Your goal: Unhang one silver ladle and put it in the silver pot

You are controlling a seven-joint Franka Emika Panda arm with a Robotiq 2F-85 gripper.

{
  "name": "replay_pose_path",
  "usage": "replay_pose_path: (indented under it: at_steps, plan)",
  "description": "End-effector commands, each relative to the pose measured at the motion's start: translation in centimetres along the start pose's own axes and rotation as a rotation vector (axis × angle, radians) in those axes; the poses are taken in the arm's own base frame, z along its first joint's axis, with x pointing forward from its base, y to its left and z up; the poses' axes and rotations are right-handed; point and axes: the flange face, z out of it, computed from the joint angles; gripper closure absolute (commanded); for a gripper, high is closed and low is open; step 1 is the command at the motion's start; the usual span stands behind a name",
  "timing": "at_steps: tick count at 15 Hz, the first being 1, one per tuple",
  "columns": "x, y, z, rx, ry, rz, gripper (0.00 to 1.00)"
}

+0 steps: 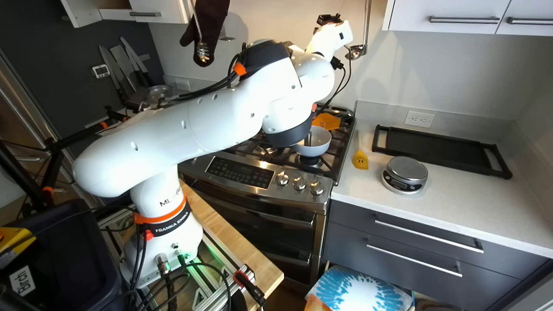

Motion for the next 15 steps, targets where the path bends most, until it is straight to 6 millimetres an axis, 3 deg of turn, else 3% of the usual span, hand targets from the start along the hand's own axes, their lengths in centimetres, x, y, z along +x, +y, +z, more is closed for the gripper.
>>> replay_pose_path:
  at_steps: [1, 8, 15]
  plan:
    - [0.6, 0.2, 0.0, 0.005, 0.007, -0.059, 0.99]
    - [0.9, 0.6, -0.2, -0.008, 0.056, -0.089, 0.99]
    - [0.8, -0.6, -0.8, 0.059, 0.101, -0.044, 0.99]
